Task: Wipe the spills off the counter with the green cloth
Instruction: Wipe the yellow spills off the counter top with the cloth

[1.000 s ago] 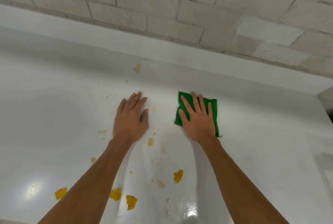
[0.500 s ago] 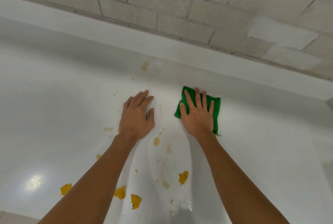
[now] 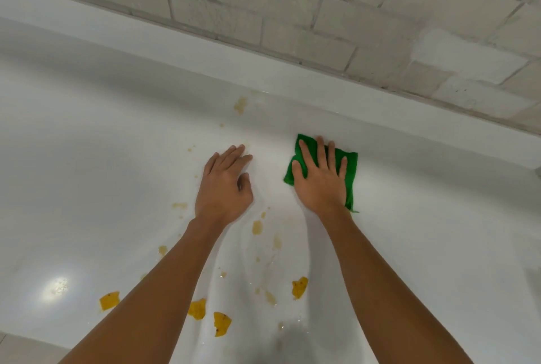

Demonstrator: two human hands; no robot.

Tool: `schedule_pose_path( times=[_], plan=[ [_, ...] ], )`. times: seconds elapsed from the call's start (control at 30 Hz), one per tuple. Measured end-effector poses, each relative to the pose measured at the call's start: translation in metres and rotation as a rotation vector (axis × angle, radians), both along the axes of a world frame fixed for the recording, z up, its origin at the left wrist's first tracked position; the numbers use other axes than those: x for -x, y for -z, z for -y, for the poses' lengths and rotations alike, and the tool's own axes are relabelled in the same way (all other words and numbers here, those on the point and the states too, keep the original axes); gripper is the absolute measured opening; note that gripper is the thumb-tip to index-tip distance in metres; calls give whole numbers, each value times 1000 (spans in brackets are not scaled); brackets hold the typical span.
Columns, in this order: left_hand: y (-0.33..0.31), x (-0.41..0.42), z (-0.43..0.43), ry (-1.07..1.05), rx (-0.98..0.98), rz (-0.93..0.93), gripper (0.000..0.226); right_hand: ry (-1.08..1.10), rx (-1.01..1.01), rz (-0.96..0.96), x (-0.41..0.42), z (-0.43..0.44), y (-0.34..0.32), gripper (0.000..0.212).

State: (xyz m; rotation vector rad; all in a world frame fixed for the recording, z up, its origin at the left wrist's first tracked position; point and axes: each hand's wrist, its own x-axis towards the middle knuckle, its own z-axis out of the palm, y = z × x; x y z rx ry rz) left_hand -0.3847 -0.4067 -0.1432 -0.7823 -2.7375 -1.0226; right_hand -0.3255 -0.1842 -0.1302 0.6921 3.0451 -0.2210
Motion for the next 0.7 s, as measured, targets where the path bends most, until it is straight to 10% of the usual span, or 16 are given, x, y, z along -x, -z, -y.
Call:
schedule_pose_path(
  times=[0.27, 0.5, 0.7],
  plan=[
    [-1, 1, 2, 19, 39, 17, 53, -305, -1, -87, -65, 23, 3, 63],
    [-13, -14, -4, -5, 156, 95, 59, 0, -1, -34, -47, -10, 0, 70],
    [-16, -47, -11, -56, 302, 68, 59, -360, -2, -76, -84, 21, 1, 62]
  ],
)
